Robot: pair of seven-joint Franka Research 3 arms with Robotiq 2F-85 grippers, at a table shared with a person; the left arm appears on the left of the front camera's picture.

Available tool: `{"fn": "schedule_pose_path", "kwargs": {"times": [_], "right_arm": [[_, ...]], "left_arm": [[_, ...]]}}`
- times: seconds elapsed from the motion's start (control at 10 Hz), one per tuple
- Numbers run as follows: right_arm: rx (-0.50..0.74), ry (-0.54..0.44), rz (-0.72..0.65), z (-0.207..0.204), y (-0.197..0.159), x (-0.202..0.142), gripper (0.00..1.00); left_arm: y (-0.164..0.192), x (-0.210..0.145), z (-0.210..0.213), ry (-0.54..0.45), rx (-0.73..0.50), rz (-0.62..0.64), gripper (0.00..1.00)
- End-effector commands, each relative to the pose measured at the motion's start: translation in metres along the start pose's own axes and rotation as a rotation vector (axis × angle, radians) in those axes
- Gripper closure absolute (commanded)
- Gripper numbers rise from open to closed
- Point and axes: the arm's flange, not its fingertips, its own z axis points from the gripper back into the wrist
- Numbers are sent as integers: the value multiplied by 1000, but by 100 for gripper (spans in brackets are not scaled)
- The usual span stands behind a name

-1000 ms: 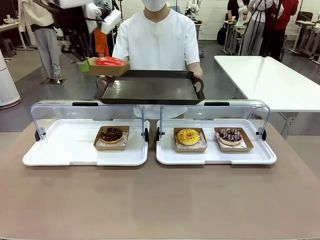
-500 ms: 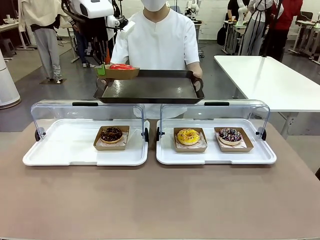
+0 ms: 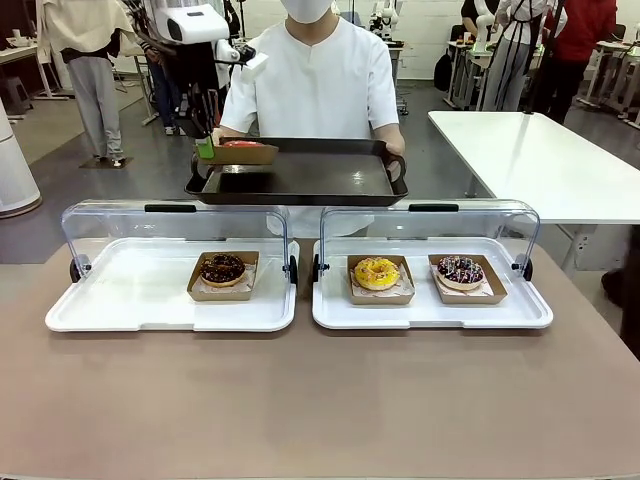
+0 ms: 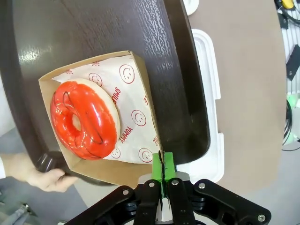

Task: Provide the desired donut to the person.
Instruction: Place the picked Paper togo box onto the Handle tray extended by the person.

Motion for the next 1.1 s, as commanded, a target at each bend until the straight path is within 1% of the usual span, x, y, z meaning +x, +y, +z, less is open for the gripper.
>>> {"fn": "schedule_pose_path", "kwargs": {"times": [0.0,0.2,0.4,0.5,0.6,0.7,0.8,1.0], "right_arm": [[9,-15,12,0,0,1,0],[9,-15,12,0,0,1,0],[9,-15,12,0,0,1,0],[9,-15,12,0,0,1,0],[9,-15,12,0,0,1,0],[9,-15,12,0,0,1,0],[9,-15,12,0,0,1,0],[9,-15,12,0,0,1,0]], "left_arm": [[9,2,-2,-2,-11,-13,99],[17,2,-15,-5,-43,-12,99],[19,1,-21,2,-39,-28,99],[20,0,-22,5,-43,-33,92],[17,-1,-24,1,-44,-30,39],[16,-1,-23,-1,-45,-32,33],[17,-1,-22,2,-47,-35,0],[15,-5,-23,-18,-48,-30,0]]}}
